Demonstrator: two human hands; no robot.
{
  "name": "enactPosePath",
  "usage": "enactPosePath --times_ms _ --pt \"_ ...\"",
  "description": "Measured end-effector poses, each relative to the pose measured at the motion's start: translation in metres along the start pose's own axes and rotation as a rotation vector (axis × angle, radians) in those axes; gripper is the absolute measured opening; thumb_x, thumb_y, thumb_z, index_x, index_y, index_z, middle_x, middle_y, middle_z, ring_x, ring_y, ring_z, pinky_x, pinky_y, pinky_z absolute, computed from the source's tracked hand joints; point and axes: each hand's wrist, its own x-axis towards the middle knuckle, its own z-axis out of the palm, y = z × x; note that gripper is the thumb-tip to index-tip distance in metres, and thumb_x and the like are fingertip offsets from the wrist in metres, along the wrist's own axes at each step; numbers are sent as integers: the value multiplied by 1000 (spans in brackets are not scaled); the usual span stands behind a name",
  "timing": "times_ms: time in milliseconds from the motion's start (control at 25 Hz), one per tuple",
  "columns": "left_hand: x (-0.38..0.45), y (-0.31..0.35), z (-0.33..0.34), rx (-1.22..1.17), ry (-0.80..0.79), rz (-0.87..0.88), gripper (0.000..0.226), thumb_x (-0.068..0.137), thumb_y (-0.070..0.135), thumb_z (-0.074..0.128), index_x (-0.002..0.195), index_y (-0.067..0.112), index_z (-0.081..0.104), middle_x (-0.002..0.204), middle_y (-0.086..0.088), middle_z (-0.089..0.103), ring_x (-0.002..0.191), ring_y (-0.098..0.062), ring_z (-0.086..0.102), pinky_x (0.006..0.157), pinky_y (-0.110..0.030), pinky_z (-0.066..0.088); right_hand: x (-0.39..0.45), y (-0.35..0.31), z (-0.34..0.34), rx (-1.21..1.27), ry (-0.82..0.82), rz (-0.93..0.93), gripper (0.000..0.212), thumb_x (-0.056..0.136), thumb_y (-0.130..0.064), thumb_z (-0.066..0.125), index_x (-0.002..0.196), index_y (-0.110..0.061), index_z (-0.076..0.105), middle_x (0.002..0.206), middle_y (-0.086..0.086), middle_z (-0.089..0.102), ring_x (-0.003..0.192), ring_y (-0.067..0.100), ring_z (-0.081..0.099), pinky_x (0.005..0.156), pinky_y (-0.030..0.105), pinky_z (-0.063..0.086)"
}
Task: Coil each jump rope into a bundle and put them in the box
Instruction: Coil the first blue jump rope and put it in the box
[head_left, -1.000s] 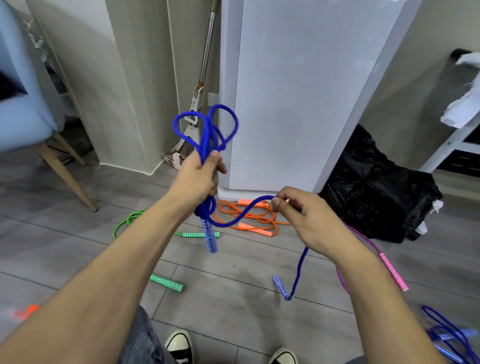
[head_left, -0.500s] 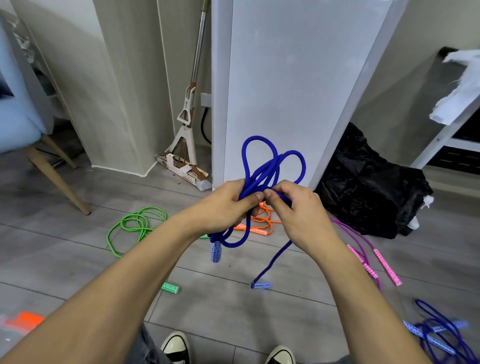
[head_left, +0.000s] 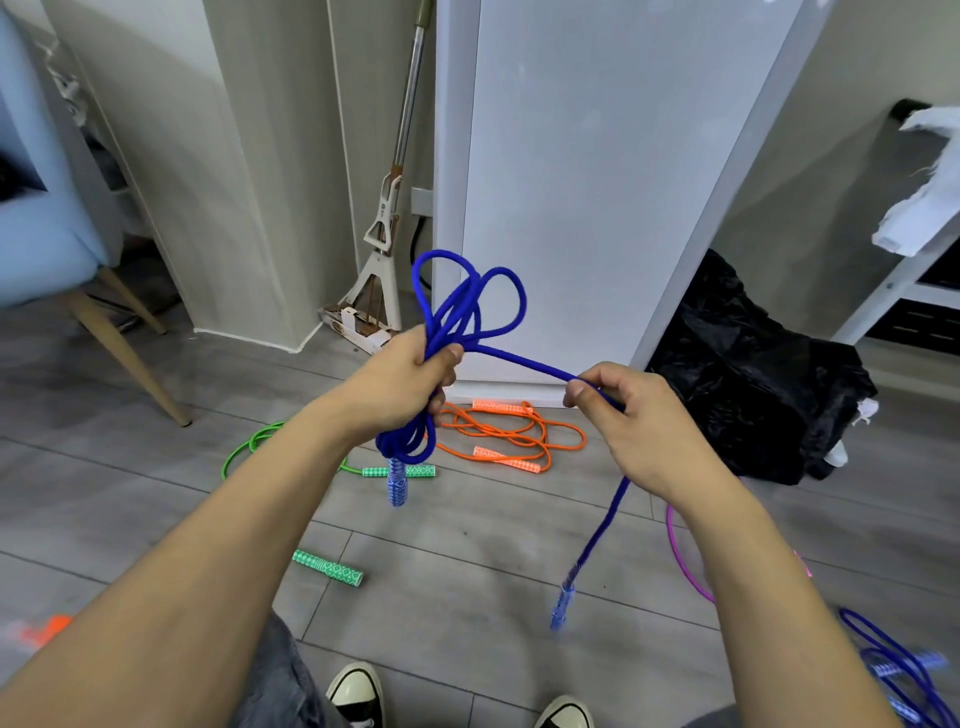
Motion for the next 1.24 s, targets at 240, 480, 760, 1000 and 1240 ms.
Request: enactPosePath --times_ms 240,480,760,1000,1240 --pt "6 -7 1 -77 233 6 19 103 22 47 86 13 48 65 -2 50 47 -14 49 58 -40 53 0 1 -4 26 19 -3 20 100 -27 58 87 -21 72 69 -14 65 57 -5 52 54 8 36" --pt "17 -15 -29 -159 564 -71 22 102 22 45 83 12 48 64 -4 45 39 -15 41 51 -32 43 -1 11 -18 -1 27 30 21 101 -34 54 90 -28 71 70 -17 66 60 7 50 62 28 40" --pt "3 -3 -10 -55 209 -85 15 104 20 45 92 11 47 71 -4 46 46 -11 38 48 -30 43 -5 -5 -17 313 -104 108 11 96 -25 64 94 -18 73 55 5 51 47 20 40 44 24 34" --pt "-6 8 7 -150 28 -86 13 104 19 46 102 7 51 65 2 46 47 -12 40 48 -29 43 -1 -1 -11 268 70 33 22 102 -26 54 90 -22 71 56 -1 45 52 14 36 52 30 33" --pt "6 9 5 -212 444 -13 17 104 19 43 94 7 50 63 -1 45 41 -11 39 48 -31 42 -2 1 -11 146 33 33 25 100 -34 57 84 -23 73 52 -9 46 52 13 35 56 30 32"
